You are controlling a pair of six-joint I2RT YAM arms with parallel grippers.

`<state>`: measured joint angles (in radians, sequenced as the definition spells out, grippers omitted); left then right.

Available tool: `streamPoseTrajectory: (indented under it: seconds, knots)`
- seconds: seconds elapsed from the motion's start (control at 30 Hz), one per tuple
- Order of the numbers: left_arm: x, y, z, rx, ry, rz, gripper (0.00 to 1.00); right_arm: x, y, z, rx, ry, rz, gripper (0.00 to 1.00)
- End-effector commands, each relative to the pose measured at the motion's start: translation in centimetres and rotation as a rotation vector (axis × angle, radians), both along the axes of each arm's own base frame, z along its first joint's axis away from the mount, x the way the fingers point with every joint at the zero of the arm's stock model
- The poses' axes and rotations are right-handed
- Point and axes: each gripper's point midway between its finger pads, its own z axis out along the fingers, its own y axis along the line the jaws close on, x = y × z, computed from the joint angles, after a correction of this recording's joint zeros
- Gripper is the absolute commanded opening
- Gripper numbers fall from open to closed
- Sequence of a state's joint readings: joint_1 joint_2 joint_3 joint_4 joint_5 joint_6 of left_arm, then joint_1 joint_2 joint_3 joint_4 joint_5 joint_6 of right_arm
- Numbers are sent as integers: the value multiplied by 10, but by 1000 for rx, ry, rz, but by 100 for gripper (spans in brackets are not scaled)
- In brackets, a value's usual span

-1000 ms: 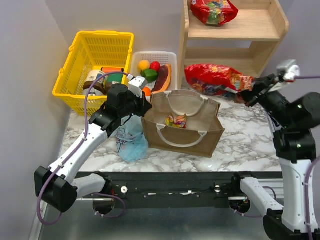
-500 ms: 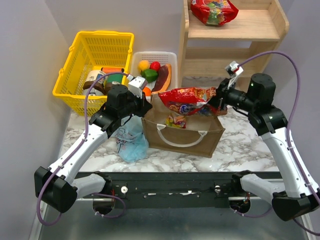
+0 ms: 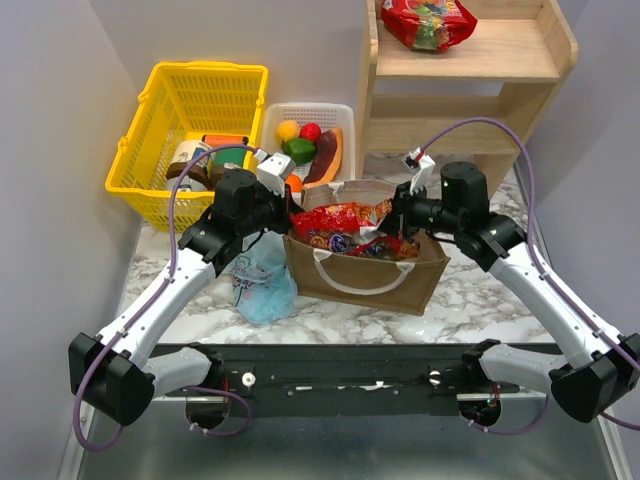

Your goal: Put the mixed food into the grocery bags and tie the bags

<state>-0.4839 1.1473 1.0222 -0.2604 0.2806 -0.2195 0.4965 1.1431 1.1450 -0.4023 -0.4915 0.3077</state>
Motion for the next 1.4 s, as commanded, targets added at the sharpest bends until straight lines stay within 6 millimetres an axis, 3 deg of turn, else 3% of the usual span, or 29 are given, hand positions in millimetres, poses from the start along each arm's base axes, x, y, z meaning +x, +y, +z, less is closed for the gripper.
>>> streamPoseTrajectory:
  seconds: [0.0, 0.1, 0.17, 0.23, 0.33, 0.4, 0.5, 0.63, 0.83, 0.9, 0.93, 1.03, 1.1, 1.13, 1.17, 1.27, 1.3, 1.37]
  knots:
    - [-3, 4, 0, 19, -20, 4, 0, 4, -35, -38, -153, 84, -186, 1]
    - [-5, 1, 1, 10, -18, -11, 0, -4, -52, -58, -256, 133, -214, 1]
    - [-6, -1, 1, 1, -14, -21, 0, -10, -46, -66, -259, 172, -171, 1]
    - [-7, -3, 0, -3, -9, -31, 0, -21, -28, -69, -220, 221, -82, 1]
    - [-7, -4, -1, -3, -7, -37, 0, -39, 4, -88, -265, 277, 42, 1]
    - [-8, -4, 0, -2, -13, -42, 0, -54, 24, -114, -320, 356, 132, 1]
    - [-8, -3, 2, -3, -24, -35, 0, -69, 34, -156, -397, 468, 194, 1]
    - [-7, 0, 2, 6, -32, -23, 0, -73, 25, -187, -485, 516, 188, 1]
    - [-6, 1, 2, 10, -32, -18, 0, -73, -8, -193, -630, 484, 121, 1]
    - [-6, 1, 3, 10, -36, -17, 0, -75, -15, -190, -654, 477, 123, 19]
    - [-6, 1, 3, 9, -35, -17, 0, -74, -14, -183, -646, 459, 130, 48]
    - [-6, 0, 1, 9, -27, -22, 0, -74, -1, -155, -561, 409, 170, 81]
    - [-6, -2, -2, 8, -18, -24, 0, -69, 14, -111, -462, 325, 204, 86]
    - [-6, -3, -2, 6, -15, -33, 0, -65, 18, -92, -437, 277, 209, 98]
    - [-7, -4, -2, 4, -12, -35, 0, -56, 24, -58, -389, 197, 203, 99]
    - [-7, -4, -2, 6, -15, -31, 0, -29, 16, -2, -363, 22, 75, 100]
    - [-6, -3, -1, 4, -21, -27, 0, -7, 8, 31, -353, -86, -40, 100]
    - [-6, -2, -2, 7, -20, -23, 0, 18, -8, 64, -369, -218, -158, 100]
